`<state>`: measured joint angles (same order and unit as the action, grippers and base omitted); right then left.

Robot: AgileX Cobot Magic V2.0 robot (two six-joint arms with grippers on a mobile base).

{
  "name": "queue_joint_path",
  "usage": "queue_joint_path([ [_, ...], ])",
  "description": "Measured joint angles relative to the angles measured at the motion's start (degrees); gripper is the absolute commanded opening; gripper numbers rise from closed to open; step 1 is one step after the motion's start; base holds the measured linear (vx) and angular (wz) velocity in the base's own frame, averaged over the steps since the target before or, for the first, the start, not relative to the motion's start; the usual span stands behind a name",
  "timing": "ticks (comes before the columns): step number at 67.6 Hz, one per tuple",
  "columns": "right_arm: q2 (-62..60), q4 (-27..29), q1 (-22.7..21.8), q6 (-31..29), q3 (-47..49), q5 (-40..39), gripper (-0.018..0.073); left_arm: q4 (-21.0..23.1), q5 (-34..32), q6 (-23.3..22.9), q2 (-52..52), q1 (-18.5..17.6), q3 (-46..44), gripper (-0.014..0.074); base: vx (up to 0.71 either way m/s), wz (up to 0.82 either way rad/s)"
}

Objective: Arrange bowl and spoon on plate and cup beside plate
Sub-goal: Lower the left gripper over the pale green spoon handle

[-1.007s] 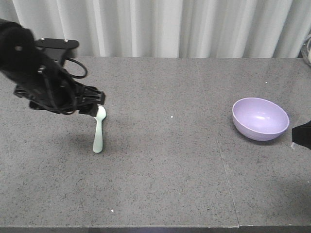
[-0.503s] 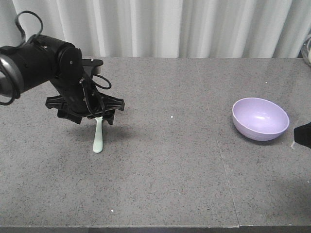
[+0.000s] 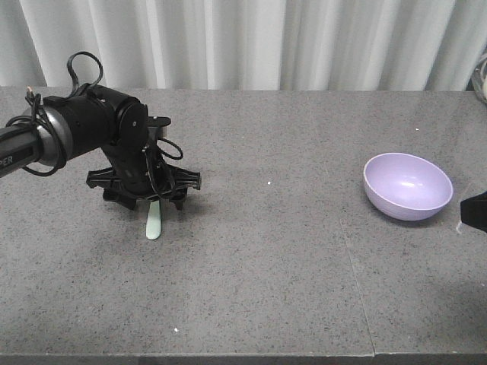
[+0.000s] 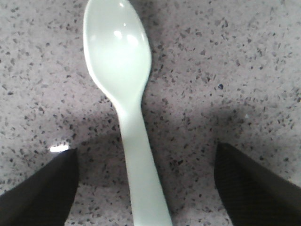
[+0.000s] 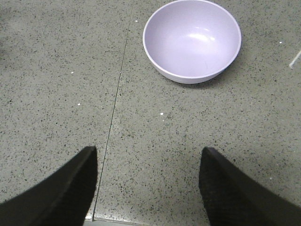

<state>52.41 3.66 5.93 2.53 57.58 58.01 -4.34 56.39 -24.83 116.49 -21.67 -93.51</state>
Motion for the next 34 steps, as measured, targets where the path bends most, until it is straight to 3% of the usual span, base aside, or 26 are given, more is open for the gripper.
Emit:
queue_joint_path([
  [17, 0.0, -0.1, 0.0, 0.0, 0.0, 0.0, 0.0465, -0.6, 0.2, -0.1, 0.1, 0.0, -0.2, 0.0376, 0.0, 0.0],
  [34, 0.0, -0.1, 0.0, 0.0, 0.0, 0.0, 0.0465, -0.8, 0.6, -0.1, 0.1, 0.1, -0.2, 0.0012, 0.0, 0.0],
])
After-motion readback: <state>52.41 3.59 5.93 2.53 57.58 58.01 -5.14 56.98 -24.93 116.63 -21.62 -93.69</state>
